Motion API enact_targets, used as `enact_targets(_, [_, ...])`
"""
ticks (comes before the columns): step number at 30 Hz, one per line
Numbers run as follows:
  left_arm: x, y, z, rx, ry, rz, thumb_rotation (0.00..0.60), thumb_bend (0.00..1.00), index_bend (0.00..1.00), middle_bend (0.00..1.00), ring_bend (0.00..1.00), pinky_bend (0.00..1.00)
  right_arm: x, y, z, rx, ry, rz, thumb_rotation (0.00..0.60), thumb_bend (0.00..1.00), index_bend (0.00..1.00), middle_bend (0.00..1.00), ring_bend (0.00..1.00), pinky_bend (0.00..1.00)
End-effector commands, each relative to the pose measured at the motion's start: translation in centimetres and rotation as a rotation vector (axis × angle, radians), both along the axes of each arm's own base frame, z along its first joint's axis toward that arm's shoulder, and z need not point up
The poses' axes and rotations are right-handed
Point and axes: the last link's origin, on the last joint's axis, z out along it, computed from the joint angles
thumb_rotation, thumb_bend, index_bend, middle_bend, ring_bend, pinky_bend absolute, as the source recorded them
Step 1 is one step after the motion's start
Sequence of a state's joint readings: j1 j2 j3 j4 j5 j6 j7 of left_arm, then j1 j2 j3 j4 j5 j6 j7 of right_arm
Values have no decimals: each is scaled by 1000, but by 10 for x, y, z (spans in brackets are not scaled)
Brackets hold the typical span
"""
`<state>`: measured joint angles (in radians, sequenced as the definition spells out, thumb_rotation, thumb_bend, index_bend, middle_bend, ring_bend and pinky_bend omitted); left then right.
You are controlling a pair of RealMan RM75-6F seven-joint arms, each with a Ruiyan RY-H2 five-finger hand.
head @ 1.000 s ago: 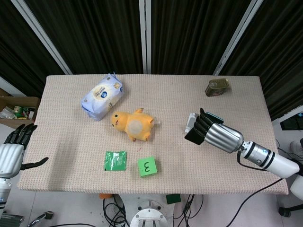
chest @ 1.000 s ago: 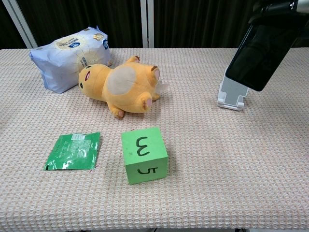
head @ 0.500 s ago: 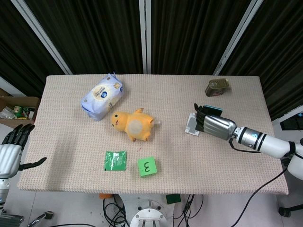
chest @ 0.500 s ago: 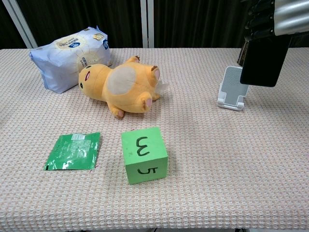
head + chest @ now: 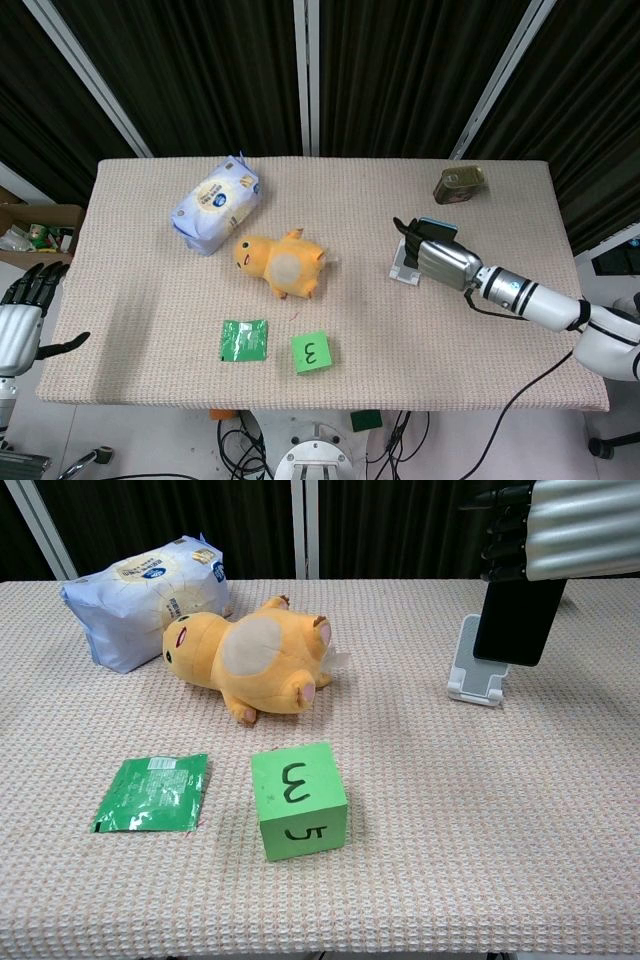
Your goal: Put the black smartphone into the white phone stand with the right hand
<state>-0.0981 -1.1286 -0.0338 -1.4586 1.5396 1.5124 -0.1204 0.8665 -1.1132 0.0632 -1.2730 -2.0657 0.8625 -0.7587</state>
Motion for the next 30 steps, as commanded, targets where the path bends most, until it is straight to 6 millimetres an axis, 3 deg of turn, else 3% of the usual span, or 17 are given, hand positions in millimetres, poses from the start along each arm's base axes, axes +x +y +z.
enact_targets(1, [-1,0,0,-2,1,1,527,0,88,78,45,177,-2,-3,-7,-16,-5,-11,600,624,367,507,537,33])
enact_targets(30, [-10,-1,1,-5,-7,27,537,0,89,77,45,176,4,-1,-38,-14,-58,-26,600,625,345,476,528,31])
